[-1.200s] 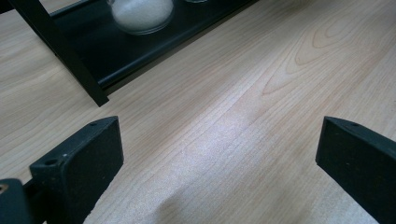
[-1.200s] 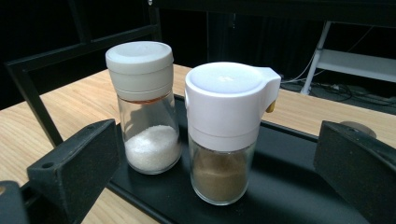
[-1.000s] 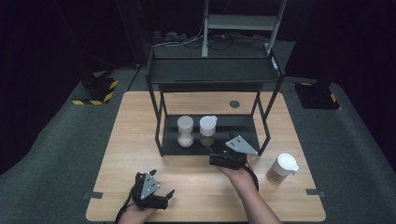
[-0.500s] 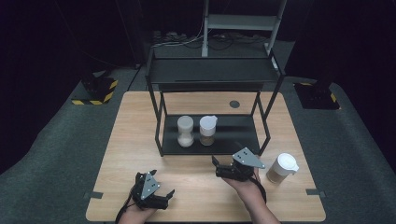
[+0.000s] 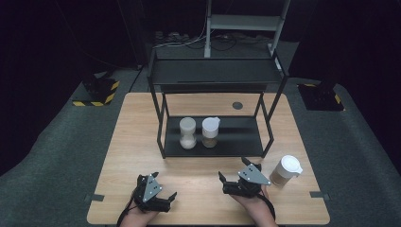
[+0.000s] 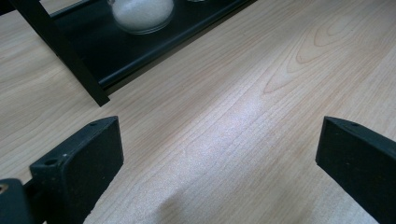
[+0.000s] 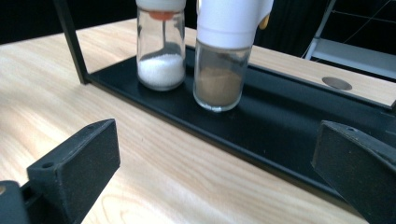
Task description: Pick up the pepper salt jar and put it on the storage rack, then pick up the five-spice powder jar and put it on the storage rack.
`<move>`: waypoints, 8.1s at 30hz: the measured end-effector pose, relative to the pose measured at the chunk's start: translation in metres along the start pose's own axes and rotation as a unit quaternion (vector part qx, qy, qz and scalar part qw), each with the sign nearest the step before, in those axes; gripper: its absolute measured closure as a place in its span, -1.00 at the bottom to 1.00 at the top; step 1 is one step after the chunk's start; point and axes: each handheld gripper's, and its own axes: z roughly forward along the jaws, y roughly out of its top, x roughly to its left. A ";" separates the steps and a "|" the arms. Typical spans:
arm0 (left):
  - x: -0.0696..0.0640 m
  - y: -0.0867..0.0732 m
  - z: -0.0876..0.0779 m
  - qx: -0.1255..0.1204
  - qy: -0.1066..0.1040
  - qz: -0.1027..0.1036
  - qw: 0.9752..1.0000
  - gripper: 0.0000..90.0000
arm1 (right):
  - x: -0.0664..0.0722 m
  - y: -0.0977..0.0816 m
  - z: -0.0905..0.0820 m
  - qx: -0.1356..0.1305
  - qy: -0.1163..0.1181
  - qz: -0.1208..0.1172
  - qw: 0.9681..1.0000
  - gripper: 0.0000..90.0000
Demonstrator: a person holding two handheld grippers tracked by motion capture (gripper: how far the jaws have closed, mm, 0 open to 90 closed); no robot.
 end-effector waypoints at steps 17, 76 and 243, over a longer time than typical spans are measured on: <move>0.001 0.000 -0.001 -0.005 -0.003 -0.005 1.000 -0.98 | 0.011 -0.034 -0.014 0.039 -0.015 -0.045 0.998 -0.99; -0.006 0.001 0.002 0.009 0.009 0.030 0.999 -0.97 | 0.002 -0.006 -0.054 -0.023 0.019 -0.045 0.999 -1.00; -0.007 0.001 0.002 0.011 0.000 0.039 0.999 -0.97 | -0.125 -0.059 -0.095 -0.031 -0.100 0.082 0.991 -0.33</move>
